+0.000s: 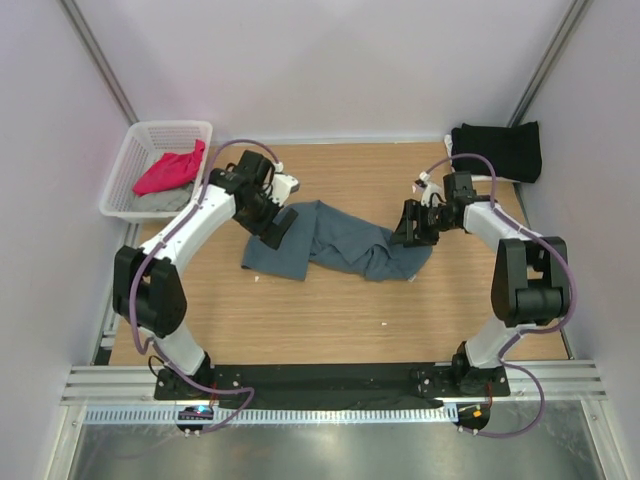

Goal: Fold and stack the t-shirts
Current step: Flatten the tshirt out

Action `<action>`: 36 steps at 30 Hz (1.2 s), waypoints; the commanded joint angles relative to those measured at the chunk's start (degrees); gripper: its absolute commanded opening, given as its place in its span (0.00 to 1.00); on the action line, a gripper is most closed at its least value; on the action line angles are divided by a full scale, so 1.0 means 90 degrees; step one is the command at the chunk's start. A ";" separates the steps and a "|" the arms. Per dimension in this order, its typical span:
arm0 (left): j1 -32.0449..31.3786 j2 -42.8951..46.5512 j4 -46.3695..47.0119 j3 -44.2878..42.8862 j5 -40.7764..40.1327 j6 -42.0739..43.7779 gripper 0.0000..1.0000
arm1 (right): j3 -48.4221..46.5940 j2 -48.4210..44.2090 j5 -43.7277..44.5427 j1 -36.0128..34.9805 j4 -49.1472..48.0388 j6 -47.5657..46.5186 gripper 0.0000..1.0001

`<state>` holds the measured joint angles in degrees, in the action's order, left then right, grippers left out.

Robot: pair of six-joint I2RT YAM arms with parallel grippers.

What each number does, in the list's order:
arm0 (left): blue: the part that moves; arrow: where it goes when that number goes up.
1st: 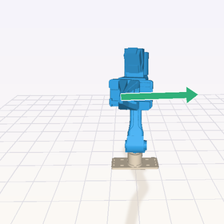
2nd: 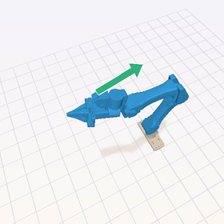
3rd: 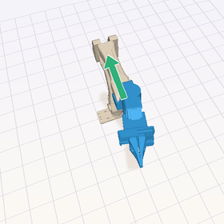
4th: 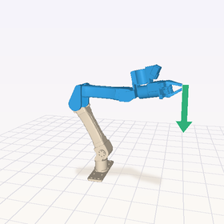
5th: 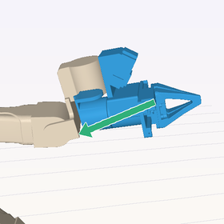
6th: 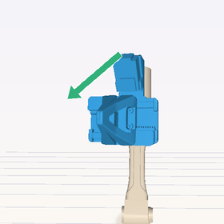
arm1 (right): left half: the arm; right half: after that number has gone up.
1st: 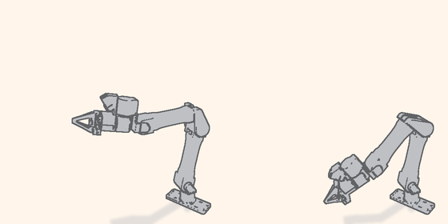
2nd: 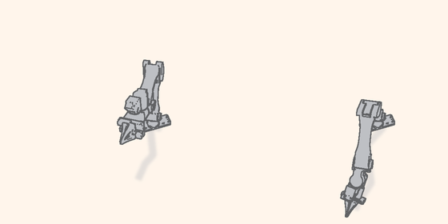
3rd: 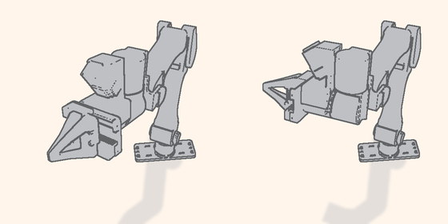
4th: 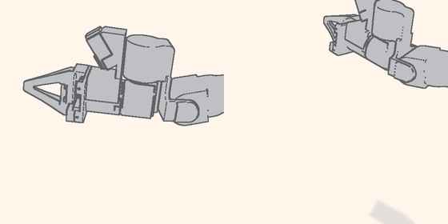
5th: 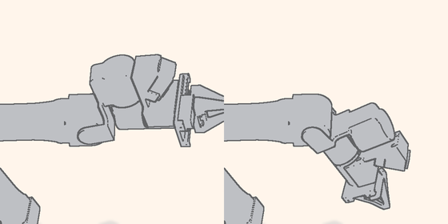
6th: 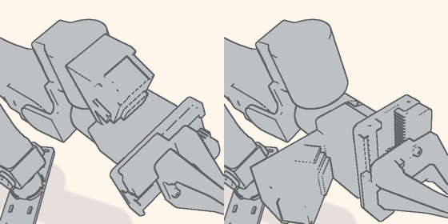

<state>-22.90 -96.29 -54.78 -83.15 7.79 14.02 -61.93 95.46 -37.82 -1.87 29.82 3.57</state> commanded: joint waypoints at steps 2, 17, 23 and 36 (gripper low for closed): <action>-0.0044 0.0025 -0.0290 -0.0653 0.0082 0.0053 0.93 | -0.0228 0.0437 -0.0261 0.0002 -0.0052 -0.0016 0.59; -0.0044 0.0357 -0.0338 -0.0194 -0.0163 0.0122 0.93 | 0.0006 0.0858 -0.0124 0.0003 -0.0228 -0.0260 0.59; -0.0044 0.0464 -0.0407 -0.0155 -0.0280 0.0200 0.93 | -0.0101 0.1141 -0.0172 -0.0007 -0.0247 -0.0348 0.57; -0.0034 0.0504 -0.0378 -0.0058 -0.0368 0.0229 0.93 | -0.0306 0.1376 -0.0192 -0.0007 -0.0189 -0.0592 0.50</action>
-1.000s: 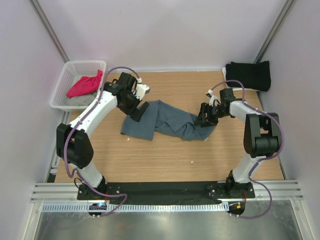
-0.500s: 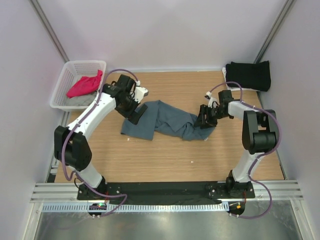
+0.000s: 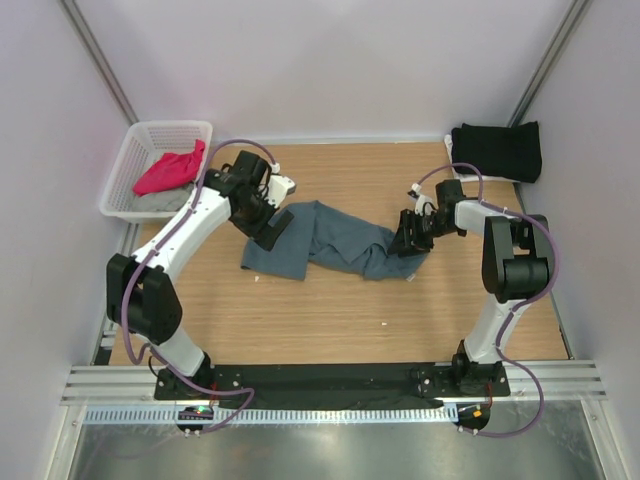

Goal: Fold and stack the t-shirts
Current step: Flatten the tshirt out

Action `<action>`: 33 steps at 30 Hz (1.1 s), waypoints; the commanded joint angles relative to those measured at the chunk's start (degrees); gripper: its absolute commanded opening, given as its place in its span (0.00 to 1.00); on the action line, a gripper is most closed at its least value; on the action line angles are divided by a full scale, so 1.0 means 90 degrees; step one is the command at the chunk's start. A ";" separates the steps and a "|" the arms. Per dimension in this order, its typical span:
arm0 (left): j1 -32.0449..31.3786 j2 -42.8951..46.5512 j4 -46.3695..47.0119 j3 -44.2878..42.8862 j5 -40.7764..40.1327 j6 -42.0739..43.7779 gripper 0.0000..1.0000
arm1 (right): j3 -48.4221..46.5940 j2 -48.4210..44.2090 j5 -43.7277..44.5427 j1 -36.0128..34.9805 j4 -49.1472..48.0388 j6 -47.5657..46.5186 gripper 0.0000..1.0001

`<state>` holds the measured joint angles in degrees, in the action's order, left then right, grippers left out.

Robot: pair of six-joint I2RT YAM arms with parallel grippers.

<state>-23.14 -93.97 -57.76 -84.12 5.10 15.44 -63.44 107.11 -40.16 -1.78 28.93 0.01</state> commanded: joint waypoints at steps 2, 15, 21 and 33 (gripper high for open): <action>0.0002 0.0246 -0.0038 0.0079 -0.0089 0.0071 0.93 | -0.0148 0.0072 0.0058 -0.0027 -0.0060 -0.0226 0.50; -0.0008 0.0227 0.0011 0.0147 -0.0059 0.0013 0.93 | -0.0158 0.0091 -0.0039 -0.0124 -0.0099 -0.0245 0.50; -0.0008 0.0217 0.0040 0.0157 -0.0069 0.0032 0.93 | -0.0266 0.0072 -0.0108 -0.0329 0.0018 -0.0392 0.49; -0.0008 0.0256 0.0050 0.0186 -0.0098 0.0013 0.93 | -0.0256 0.0091 -0.0040 -0.0495 -0.0050 -0.0343 0.50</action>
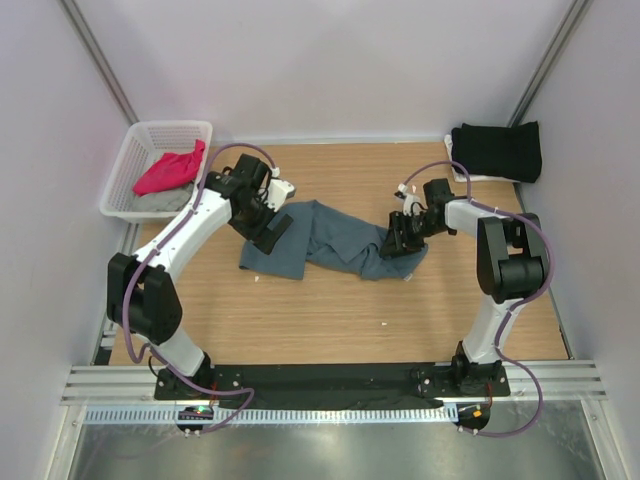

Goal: Fold and stack the t-shirts
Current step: Flatten the tshirt out

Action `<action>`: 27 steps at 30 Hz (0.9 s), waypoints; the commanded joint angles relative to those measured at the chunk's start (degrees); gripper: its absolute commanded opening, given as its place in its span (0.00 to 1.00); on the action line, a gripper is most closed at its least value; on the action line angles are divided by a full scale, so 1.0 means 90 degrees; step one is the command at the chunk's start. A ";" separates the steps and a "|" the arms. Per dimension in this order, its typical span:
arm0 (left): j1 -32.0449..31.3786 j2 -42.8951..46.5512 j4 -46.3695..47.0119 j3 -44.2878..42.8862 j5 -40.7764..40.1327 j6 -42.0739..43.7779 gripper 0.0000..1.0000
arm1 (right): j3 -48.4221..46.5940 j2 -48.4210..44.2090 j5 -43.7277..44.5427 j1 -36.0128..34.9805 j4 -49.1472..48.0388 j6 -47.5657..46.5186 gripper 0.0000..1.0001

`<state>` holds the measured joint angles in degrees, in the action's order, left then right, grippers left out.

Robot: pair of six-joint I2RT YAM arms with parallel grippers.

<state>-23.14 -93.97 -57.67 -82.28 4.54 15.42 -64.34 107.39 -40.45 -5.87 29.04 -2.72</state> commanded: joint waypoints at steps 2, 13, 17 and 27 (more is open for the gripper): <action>-0.0008 0.0266 0.0041 -0.0018 -0.0025 0.0015 0.93 | -0.0156 0.0069 0.0089 -0.0041 -0.0072 -0.0030 0.50; -0.0008 0.0246 0.0011 0.0109 -0.0045 -0.0043 0.91 | 0.0098 0.0128 0.0500 -0.0041 -0.0277 -0.0020 0.34; -0.0027 0.0285 0.0021 0.0401 0.0072 -0.0043 0.89 | -0.0097 0.0109 0.0539 -0.0041 -0.0248 -0.0069 0.17; -0.1296 0.0022 -0.0028 0.0490 0.0199 0.0259 0.91 | -0.0908 -0.0408 0.0725 -0.0032 -0.0189 -0.0030 0.01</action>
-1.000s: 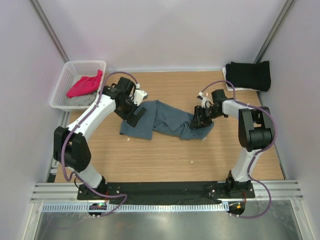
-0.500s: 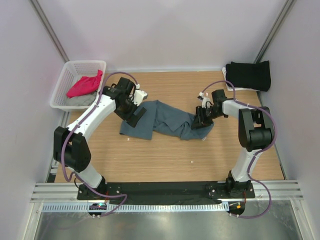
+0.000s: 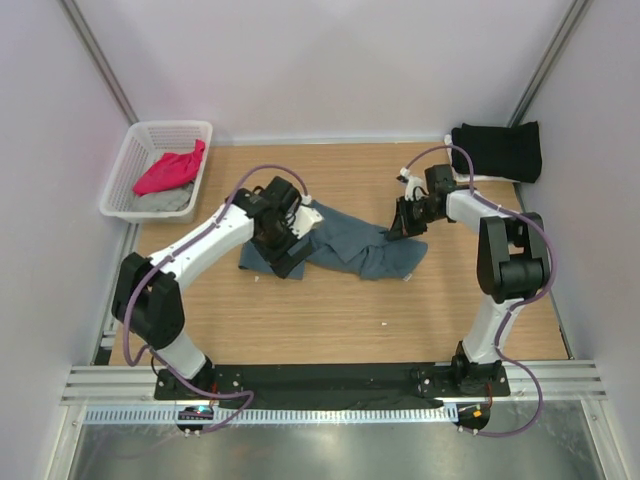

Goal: Fold and stack the t-shirts
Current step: Flatten the tshirt out

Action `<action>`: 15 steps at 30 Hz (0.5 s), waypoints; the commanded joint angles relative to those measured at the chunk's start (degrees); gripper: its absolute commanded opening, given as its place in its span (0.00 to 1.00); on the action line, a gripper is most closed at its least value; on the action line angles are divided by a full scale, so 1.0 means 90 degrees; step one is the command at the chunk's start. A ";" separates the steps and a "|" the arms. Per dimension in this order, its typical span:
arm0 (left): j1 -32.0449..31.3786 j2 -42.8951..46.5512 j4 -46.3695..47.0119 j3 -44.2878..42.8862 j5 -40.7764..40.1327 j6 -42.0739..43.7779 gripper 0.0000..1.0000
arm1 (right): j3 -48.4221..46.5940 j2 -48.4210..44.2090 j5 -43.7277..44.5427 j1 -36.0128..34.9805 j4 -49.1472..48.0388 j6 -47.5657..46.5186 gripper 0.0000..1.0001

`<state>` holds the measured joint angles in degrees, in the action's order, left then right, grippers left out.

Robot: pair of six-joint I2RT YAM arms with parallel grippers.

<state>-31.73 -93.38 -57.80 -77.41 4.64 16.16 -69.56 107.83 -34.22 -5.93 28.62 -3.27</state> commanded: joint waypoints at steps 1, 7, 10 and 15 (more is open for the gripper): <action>-0.0410 -0.0112 0.0025 -0.0061 0.0226 0.0167 0.90 | -0.0337 -0.0477 0.0013 -0.0034 -0.0162 0.0060 0.01; -0.0577 -0.0941 0.0435 -0.0188 0.0314 -0.0048 0.84 | -0.0279 -0.0585 0.0003 -0.0024 -0.0075 0.0021 0.02; -0.0625 -0.1556 0.0475 -0.0510 0.0294 -0.0145 0.77 | -0.0220 -0.0643 -0.0007 -0.0034 -0.0084 0.0012 0.01; -0.0879 -0.2143 0.0475 -0.1067 0.0070 -0.0321 0.68 | -0.0211 -0.0643 0.0003 -0.0015 -0.0065 -0.0028 0.01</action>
<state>-38.04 -112.51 -55.00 -82.94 6.04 14.68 -70.83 105.34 -34.13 -5.96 28.38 -2.94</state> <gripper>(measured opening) 0.704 0.031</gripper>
